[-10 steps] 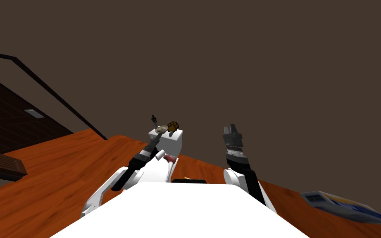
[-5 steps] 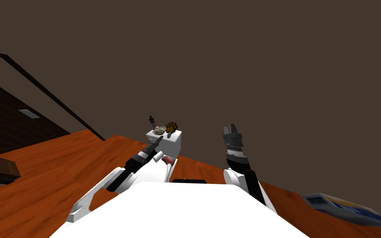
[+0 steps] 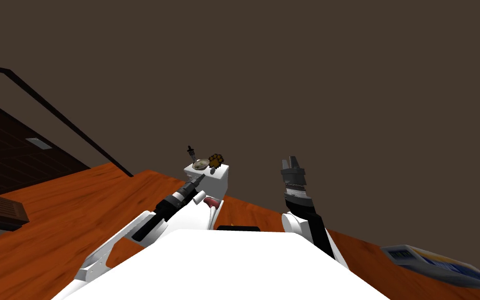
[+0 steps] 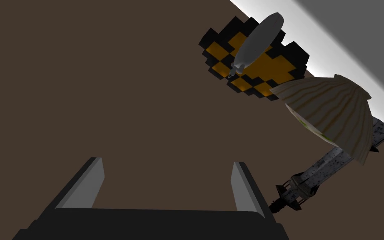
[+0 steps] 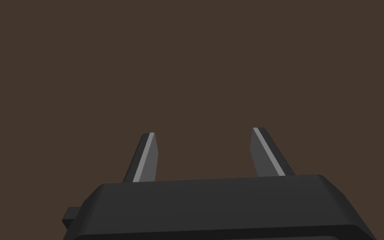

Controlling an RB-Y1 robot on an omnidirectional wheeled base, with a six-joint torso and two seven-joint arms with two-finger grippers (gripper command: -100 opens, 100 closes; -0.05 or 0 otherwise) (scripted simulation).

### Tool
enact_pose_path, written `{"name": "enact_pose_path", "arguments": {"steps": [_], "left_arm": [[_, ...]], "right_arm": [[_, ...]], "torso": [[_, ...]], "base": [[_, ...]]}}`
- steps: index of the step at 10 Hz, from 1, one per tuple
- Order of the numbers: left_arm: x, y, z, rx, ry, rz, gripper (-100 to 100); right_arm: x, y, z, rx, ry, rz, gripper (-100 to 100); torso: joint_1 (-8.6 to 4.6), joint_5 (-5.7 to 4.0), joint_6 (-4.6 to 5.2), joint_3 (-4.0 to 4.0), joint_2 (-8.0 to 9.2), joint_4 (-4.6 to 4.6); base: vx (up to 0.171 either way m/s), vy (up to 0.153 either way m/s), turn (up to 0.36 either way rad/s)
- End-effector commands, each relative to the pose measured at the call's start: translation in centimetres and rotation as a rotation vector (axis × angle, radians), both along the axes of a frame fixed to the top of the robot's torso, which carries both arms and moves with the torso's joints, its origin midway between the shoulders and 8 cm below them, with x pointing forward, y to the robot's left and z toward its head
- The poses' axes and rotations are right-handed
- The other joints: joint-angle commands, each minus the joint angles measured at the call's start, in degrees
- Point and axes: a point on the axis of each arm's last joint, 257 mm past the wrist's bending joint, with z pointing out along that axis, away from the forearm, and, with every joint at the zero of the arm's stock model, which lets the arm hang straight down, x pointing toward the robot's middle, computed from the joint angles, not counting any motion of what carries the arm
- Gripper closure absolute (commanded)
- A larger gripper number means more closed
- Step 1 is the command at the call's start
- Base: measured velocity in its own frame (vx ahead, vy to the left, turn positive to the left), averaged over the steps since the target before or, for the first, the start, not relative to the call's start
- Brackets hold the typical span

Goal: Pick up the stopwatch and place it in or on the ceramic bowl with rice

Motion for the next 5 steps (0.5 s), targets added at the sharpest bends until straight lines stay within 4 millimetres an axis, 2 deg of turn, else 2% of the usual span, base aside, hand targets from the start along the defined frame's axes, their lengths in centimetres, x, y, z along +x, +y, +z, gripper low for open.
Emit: {"name": "enact_pose_path", "arguments": {"steps": [1,5], "left_arm": [[-0.03,0.02,-0.02,0.002,0.001,0.0,-100],[-0.03,0.02,-0.02,0.002,0.001,0.0,-100]], "right_arm": [[0.0,0.0,0.0,0.0,0.0,0.0,0],[0.0,0.0,0.0,0.0,0.0,0.0,0]], "torso": [[0.0,0.0,0.0,0.0,0.0,0.0],[-0.05,-0.01,-0.01,-0.01,-0.02,0.0]], "base": [[0.002,-0.008,0.02],[0.004,-0.003,0.005]]}}
